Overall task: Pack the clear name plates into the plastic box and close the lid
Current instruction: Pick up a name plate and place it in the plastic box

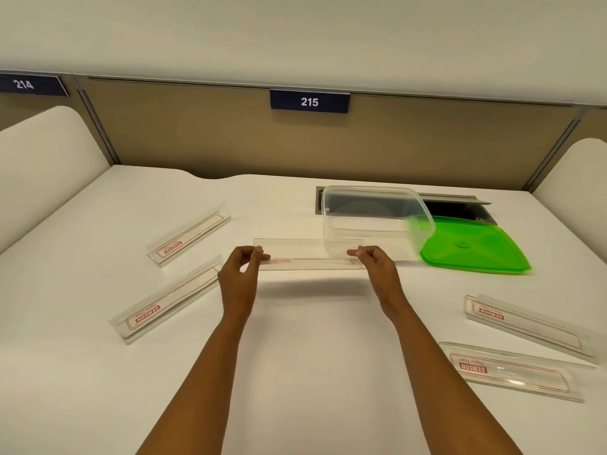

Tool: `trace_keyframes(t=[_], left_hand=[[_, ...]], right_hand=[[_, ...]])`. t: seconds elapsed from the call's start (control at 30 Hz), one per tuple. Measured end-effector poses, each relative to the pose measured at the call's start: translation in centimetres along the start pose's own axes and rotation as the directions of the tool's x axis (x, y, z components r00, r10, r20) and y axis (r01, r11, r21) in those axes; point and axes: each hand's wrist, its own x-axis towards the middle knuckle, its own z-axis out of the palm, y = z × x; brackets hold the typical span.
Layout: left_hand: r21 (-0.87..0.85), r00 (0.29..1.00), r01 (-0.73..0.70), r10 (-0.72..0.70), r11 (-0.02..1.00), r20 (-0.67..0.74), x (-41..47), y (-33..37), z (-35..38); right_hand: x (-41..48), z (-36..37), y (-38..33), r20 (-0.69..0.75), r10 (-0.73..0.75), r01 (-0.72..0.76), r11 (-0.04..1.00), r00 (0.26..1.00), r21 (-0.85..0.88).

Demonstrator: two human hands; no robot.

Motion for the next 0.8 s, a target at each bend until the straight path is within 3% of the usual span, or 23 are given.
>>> trace_keyframes(t=[0.3,0.43,0.53,0.8], left_hand=[[0.025,0.994,0.105,-0.103,0.994,-0.046,1.7,3.3,0.2],[-0.015,0.963,0.268,-0.268,0.963,-0.010,3.1,4.6,-0.3],[-0.005,0.952,0.305,-0.305,0.952,0.011,3.8,5.5,-0.8],[-0.151,0.969,0.245,-0.236,0.958,0.075,3.9,7.7,-1.2]], right_hand=[[0.2,-0.3,-3.8,-0.067,-0.061,0.068,0.992,0.996,0.107],[-0.4,-1.0,-5.0,0.037,-0.050,0.043,0.984,0.998,0.172],[-1.0,-1.5,-5.4,0.111,-0.086,0.067,0.984,0.990,0.165],[-1.9,-1.1,-7.0,-0.118,-0.147,0.175,0.945,0.982,0.275]])
